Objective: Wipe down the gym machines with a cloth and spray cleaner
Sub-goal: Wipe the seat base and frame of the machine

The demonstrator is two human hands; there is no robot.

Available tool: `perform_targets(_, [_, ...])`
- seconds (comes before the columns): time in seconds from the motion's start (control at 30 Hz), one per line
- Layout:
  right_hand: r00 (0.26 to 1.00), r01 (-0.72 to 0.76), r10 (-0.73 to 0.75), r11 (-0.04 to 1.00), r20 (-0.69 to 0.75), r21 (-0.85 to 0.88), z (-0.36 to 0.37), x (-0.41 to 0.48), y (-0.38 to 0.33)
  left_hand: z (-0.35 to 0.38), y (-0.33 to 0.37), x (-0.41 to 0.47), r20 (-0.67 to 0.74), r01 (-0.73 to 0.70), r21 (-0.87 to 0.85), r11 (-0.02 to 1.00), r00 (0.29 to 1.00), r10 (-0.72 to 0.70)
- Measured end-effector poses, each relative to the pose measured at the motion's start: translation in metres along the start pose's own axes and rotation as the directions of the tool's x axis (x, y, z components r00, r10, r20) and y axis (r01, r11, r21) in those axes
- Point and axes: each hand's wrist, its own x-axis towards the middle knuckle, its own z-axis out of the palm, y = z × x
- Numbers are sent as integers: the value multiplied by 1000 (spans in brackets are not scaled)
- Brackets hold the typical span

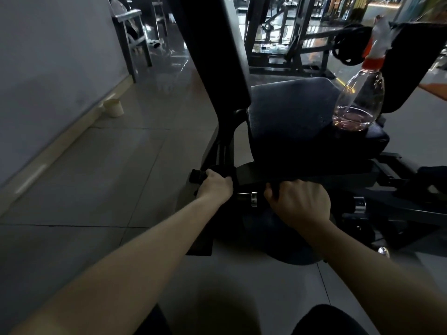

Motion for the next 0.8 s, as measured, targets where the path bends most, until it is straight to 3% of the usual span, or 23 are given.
perform_targets(0.33, [999, 13, -11, 998, -42, 58, 2, -3, 3, 6, 18, -16, -102, 112, -18, 994, 988, -113])
perform_targets(0.43, [999, 18, -15, 996, -30, 85, 0, -3, 1, 16, 16, -42, -112, 155, -98, 983, 980, -166])
perform_targets(0.53, [999, 44, -43, 993, -13, 108, -4, -4, 4, 29, 18, -58, -151, 126, -126, 984, 978, -145])
perform_targets(0.6, [998, 60, -61, 992, 7, 110, -3, -5, 4, 37, 16, -62, -95, 136, -152, 979, 984, -151])
perform_targets(0.73, [997, 63, -69, 985, 32, 162, -5, -3, 7, 4, 20, -85, 81, 61, 37, 997, 995, -64])
perform_targets(0.8, [996, 60, -70, 980, 47, 191, -5, -2, 8, -23, 18, -81, 104, 69, 84, 994, 992, -77])
